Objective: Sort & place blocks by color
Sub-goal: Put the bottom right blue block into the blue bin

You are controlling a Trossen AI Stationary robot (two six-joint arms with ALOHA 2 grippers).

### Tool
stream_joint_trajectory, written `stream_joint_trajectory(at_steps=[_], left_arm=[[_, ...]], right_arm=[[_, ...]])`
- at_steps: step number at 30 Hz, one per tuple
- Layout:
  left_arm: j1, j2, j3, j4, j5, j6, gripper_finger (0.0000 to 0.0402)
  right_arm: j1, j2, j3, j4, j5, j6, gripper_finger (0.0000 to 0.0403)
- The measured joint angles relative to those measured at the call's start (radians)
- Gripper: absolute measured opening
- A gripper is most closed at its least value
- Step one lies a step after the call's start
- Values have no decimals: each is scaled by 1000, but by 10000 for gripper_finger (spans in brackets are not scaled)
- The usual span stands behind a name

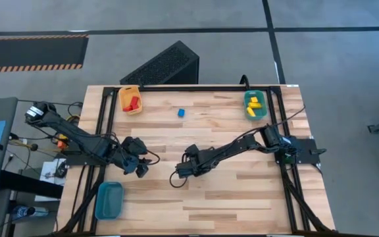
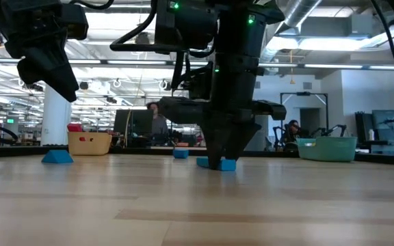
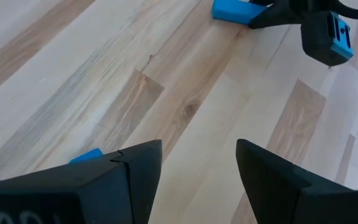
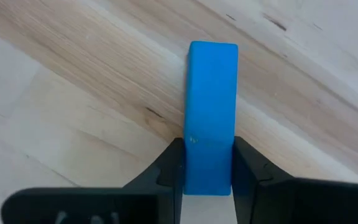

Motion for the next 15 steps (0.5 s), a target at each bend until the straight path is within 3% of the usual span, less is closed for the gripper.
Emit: stream_joint_trajectory(at_steps=[8, 15], left_arm=[[18, -4, 0, 2, 10, -20, 192], [40, -26, -1, 7, 9, -72, 192]], right_arm=[[19, -16, -2, -38, 12, -98, 92], [29, -98, -7, -85, 164, -188, 92]])
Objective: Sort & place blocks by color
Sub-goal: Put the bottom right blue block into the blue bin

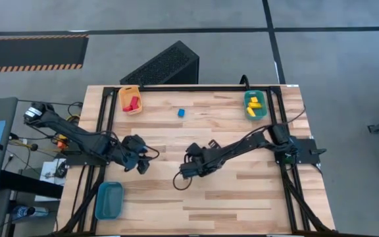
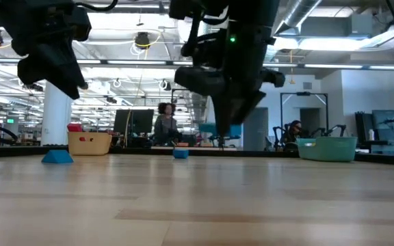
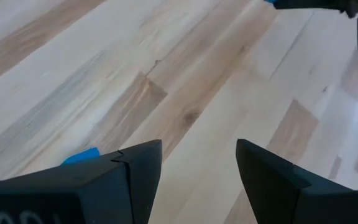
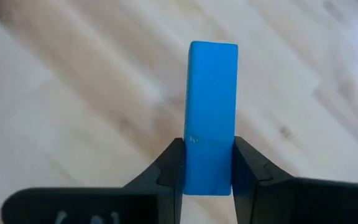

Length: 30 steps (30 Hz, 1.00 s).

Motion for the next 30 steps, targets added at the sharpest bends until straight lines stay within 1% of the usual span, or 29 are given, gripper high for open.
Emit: stream_joint_trajectory(at_steps=[2, 6, 8, 12, 17, 20, 24, 26, 28, 30], left_arm=[[10, -10, 0, 18, -9, -17, 192], [16, -33, 0, 57, -54, -28, 192], [16, -37, 0, 65, -80, -28, 192], [16, -36, 0, 94, -97, -28, 192], [16, -35, 0, 106, -119, -28, 192], [16, -35, 0, 113, -125, -28, 192], [17, -35, 0, 168, -136, -4, 192], [23, -35, 0, 203, -136, 11, 192], [33, -35, 0, 236, -134, 3, 192], [47, -35, 0, 261, -134, -21, 192]], right_arm=[[-8, -29, -35, 18, 22, -32, 92], [-30, -97, -143, 87, 18, -90, 92], [-36, -140, -203, 130, 17, -97, 92], [-41, -241, -322, 229, 10, -97, 92], [-43, -364, -497, 379, -49, -73, 92], [-32, -426, -639, 576, -106, -55, 92], [-1, -492, -815, 1005, -206, -85, 92], [10, -493, -858, 1170, -229, -118, 92], [12, -493, -864, 1213, -220, -160, 92], [9, -483, -839, 1226, -217, -227, 92]])
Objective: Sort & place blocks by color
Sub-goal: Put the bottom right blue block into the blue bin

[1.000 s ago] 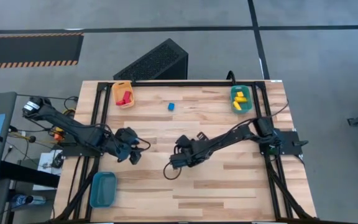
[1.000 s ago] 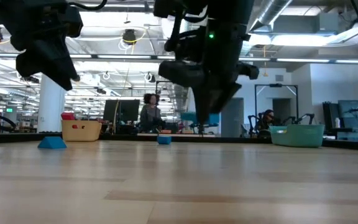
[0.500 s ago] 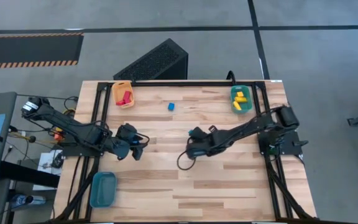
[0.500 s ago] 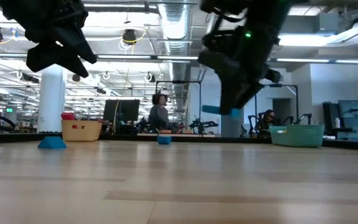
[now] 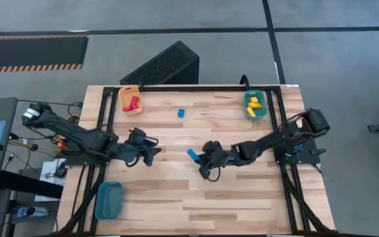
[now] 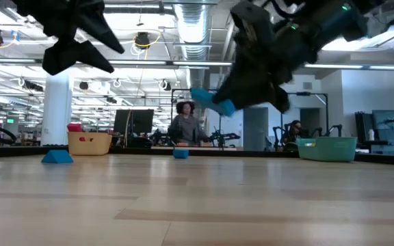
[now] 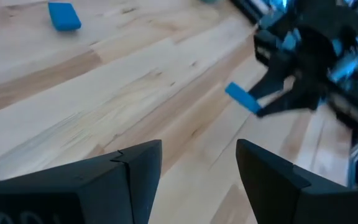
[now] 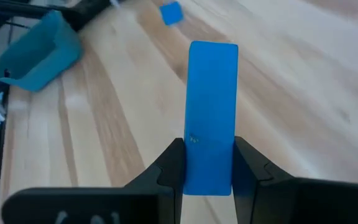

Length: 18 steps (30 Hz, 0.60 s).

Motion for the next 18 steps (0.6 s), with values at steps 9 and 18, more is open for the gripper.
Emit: stream_joint_trajectory(at_steps=[9, 18], left_arm=[[116, 0, 0, 160, 151, -190, 204], [216, 6, 1, 363, 261, -289, 272]], right_arm=[[-21, 9, 206, -129, 94, -413, 92], [-57, 23, 390, -287, 155, -817, 92]])
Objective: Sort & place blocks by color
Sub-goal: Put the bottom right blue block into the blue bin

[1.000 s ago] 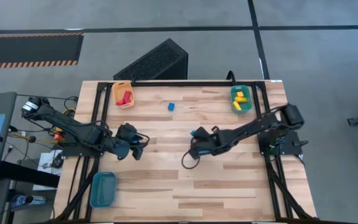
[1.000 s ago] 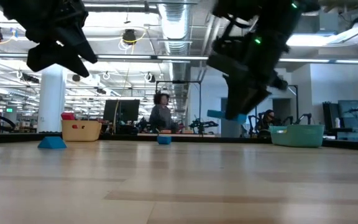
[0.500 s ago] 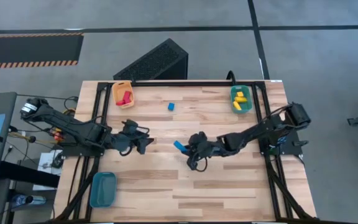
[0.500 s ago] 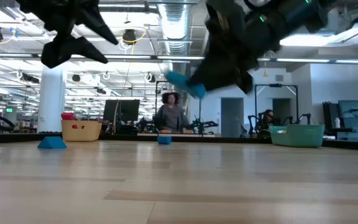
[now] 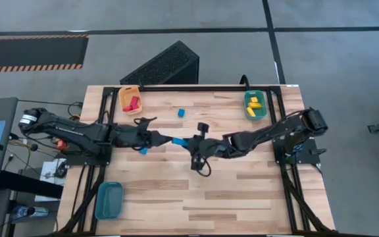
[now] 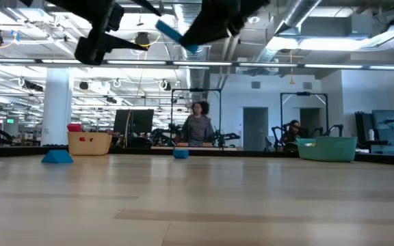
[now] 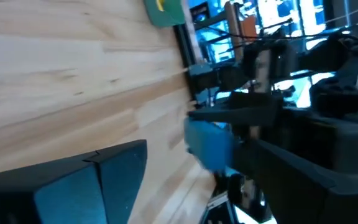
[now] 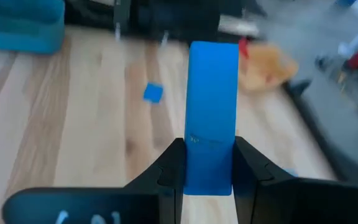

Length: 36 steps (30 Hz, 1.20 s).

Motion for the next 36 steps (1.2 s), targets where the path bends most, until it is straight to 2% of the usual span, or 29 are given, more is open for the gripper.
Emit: stream_joint_trajectory(at_steps=[6, 12, 16, 22, 31, 36], left_arm=[[38, 26, 1, 52, 11, 12, 294], [59, 101, 1, 212, 49, 12, 293], [65, 135, 1, 239, 48, 3, 280], [67, 139, 1, 242, -8, 3, 233], [67, 139, 1, 252, 10, 23, 149], [76, 139, -1, 267, 46, 88, 85]], right_arm=[[-32, -1, 22, -8, -10, -145, 93], [-47, -2, 28, -9, -26, -182, 93], [-47, -2, 28, -7, -26, -230, 93], [-46, -2, 28, -6, -27, -290, 93], [-47, -2, 28, -5, -24, -362, 93], [-47, -3, 28, -2, -22, -363, 93]])
